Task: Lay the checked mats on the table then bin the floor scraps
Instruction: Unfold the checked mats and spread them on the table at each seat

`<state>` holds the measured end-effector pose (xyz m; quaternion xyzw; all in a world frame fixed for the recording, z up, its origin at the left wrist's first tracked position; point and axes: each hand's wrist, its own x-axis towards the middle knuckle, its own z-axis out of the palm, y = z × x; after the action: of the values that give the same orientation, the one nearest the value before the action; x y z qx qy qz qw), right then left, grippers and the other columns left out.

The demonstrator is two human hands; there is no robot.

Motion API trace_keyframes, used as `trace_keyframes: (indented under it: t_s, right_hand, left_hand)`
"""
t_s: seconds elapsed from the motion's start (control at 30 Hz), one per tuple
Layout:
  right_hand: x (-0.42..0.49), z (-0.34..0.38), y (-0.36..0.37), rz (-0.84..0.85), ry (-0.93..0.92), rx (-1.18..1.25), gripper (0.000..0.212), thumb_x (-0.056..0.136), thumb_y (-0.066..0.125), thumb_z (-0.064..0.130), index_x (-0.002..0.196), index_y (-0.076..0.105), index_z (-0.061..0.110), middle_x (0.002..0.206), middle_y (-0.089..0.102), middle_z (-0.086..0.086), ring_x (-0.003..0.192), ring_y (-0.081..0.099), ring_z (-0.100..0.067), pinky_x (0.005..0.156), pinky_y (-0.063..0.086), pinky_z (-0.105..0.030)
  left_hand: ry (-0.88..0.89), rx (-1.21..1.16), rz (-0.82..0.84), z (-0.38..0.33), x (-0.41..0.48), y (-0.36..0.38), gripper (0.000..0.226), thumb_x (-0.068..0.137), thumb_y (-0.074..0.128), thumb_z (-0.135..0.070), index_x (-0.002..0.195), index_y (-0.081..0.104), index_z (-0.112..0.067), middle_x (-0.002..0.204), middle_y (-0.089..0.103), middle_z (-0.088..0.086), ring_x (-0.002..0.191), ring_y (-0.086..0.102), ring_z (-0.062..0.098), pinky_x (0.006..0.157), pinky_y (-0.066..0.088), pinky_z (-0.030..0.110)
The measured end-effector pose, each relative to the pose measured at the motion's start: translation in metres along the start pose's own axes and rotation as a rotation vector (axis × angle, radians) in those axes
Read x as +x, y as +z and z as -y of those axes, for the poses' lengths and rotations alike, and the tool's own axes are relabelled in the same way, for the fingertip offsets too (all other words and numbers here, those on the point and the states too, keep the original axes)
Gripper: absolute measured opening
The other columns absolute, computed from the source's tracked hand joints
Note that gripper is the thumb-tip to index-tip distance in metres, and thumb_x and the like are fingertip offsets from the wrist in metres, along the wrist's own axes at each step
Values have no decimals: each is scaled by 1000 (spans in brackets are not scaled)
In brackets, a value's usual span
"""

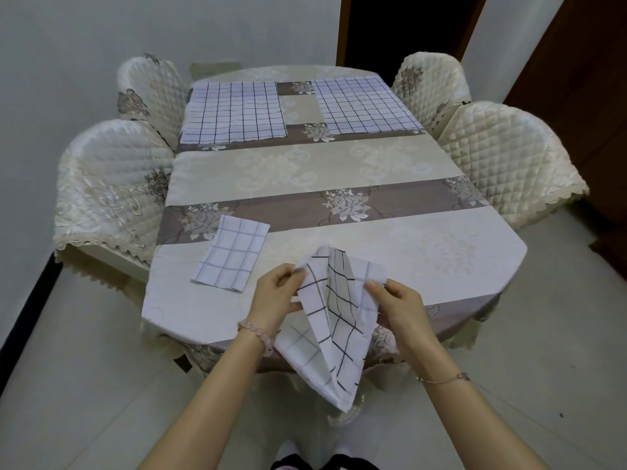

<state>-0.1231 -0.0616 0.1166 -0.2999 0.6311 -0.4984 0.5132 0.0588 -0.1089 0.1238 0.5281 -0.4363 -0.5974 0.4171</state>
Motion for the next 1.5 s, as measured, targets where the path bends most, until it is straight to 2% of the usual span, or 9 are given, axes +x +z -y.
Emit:
trace_keyframes:
  t_s: [0.13,0.27,0.67,0.87,1.0,1.1,1.23,1.4,1.5]
  right_hand:
    - [13,3,-20,3,17,-26,18,90,59,20,84,73,10,85,72,-13,78,65,-27,81,54,-48]
    - [30,12,-37,-13,28,-8,18,93,56,19,89,70,9,76,73,-4,67,67,-17,55,56,-22]
    - [71,17,-55,8,107,11,19,95,52,24,92,66,12,86,65,-4,77,57,-21,69,48,-30]
    - [100,30,-68,-103,79,-97,39,93,56,20,114,54,-13,94,53,-24,85,48,-24,66,45,-29]
    - [120,54,-69,-97,22,-86,22,92,58,22,108,64,9,106,61,-10,86,57,-21,65,47,-28]
    - [126,70,-61,-76,-22,-70,18,93,54,23,104,64,13,109,60,-7,99,55,-20,74,48,-28]
    - [107,70,-38,-161,9,-82,70,89,58,41,146,28,14,149,33,-4,133,37,-24,105,36,-42]
    - [47,59,21,237,216,150,85,74,57,60,145,33,21,139,45,-9,126,48,-31,102,44,-51]
    - [27,62,54,368,208,189,76,69,62,60,135,47,25,133,54,-5,118,57,-27,100,46,-50]
  left_hand:
    - [-42,-19,-46,-4,15,-32,13,91,56,-12,80,62,-11,80,65,5,74,63,15,59,58,23]
    - [-65,-6,-67,-10,30,-57,11,91,57,-12,83,64,-10,84,68,6,75,65,15,60,58,23]
    - [-81,-29,-126,-13,50,-77,12,95,49,-16,92,61,-15,86,66,3,73,63,14,51,55,22]
    - [-116,16,-120,-23,63,-88,13,88,57,-25,80,61,-15,69,62,4,52,55,12,48,37,19]
    - [-77,-18,-128,-37,69,-87,20,93,52,-13,75,60,-14,63,62,0,56,56,11,54,43,25]
    - [-8,-67,-91,-50,68,-80,17,94,48,-10,99,65,-7,91,71,7,82,65,20,79,52,38]
    - [84,-84,-116,-58,62,-67,15,93,49,-11,90,63,-13,88,71,5,83,66,19,78,54,34]
    - [171,81,-108,-57,38,-40,26,95,49,-21,69,46,-16,47,51,-18,44,42,-3,51,33,24]
    - [122,19,7,-55,19,-16,16,95,50,-20,81,52,-10,70,71,1,64,62,8,61,51,27]
